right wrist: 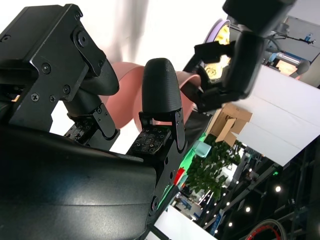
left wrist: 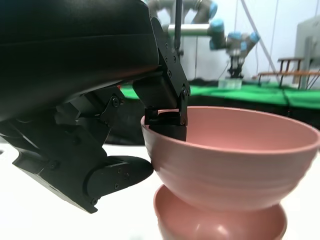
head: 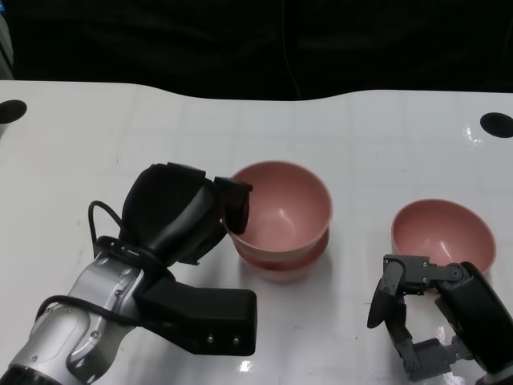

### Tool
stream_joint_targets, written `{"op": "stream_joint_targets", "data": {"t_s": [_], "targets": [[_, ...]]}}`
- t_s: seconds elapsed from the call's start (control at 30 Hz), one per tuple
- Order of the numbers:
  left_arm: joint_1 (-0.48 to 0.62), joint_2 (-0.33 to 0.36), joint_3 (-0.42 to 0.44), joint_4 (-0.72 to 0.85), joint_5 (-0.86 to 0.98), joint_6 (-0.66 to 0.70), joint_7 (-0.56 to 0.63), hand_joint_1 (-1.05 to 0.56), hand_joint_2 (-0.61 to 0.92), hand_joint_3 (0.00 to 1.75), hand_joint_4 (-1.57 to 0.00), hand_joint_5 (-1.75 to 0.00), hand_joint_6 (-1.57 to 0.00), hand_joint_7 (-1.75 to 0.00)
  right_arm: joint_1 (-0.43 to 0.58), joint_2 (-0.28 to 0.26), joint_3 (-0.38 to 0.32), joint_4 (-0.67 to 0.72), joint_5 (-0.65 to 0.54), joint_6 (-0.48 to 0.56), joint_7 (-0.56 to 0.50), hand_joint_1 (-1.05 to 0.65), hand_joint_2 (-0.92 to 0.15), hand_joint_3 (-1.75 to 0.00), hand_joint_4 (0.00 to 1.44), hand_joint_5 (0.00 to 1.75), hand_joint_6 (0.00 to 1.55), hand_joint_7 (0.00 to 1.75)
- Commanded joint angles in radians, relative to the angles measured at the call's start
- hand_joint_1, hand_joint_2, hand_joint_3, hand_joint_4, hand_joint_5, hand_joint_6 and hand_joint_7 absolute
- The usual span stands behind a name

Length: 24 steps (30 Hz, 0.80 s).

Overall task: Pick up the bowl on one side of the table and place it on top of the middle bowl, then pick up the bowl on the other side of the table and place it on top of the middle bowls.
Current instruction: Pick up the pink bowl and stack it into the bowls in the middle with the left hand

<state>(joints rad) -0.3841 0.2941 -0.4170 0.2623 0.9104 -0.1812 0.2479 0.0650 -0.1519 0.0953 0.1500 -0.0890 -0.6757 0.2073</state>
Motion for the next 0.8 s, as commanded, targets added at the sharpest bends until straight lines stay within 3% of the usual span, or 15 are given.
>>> {"op": "stream_joint_targets", "data": {"t_s": [0.03, 0.1, 0.13, 0.2, 0.3, 0.8], "targets": [[-0.028, 0.005, -0.003, 0.059, -0.026, 0.023, -0.051, -0.22, 0.6, 0.79, -0.82, -1.67, -0.93, -0.96, 0.011, -0.014, -0.005, -0.022, 0.01, 0.012, 0.002, 0.14, -0.18, -1.63, 0.91, 1.74, 0.88, 1.34], [-0.036, 0.007, -0.008, 0.074, -0.035, 0.031, -0.078, -0.24, 0.75, 0.54, -0.85, -1.28, -0.97, -0.7, 0.011, -0.014, -0.005, -0.024, 0.01, 0.014, 0.002, 0.14, -0.18, -1.62, 0.9, 1.74, 0.87, 1.34], [-0.042, 0.015, -0.015, 0.079, -0.036, 0.029, -0.109, -0.25, 0.78, 0.48, -0.86, -1.22, -0.99, -0.65, 0.012, -0.014, -0.005, -0.025, 0.011, 0.016, 0.003, 0.14, -0.18, -1.62, 0.9, 1.74, 0.87, 1.34], [-0.047, 0.031, -0.026, 0.075, -0.045, 0.024, -0.164, -0.3, 0.89, 0.22, -0.7, -0.52, -0.77, -0.21, 0.014, -0.015, -0.006, -0.028, 0.01, 0.017, 0.003, 0.15, -0.18, -1.62, 0.9, 1.74, 0.87, 1.34], [-0.045, 0.043, -0.03, 0.059, -0.054, 0.023, -0.207, -0.34, 0.92, 0.1, -0.58, -0.22, -0.62, -0.03, 0.018, -0.016, -0.006, -0.036, 0.006, 0.025, 0.001, 0.15, -0.19, -1.61, 0.9, 1.74, 0.87, 1.34], [-0.018, 0.046, -0.023, 0.013, -0.054, 0.022, -0.189, -0.45, 0.92, 0.03, -0.15, 0.0, -0.23, 0.0, 0.018, -0.017, -0.006, -0.042, 0.008, 0.033, 0.007, 0.14, -0.18, -1.62, 0.91, 1.75, 0.88, 1.34]]}}
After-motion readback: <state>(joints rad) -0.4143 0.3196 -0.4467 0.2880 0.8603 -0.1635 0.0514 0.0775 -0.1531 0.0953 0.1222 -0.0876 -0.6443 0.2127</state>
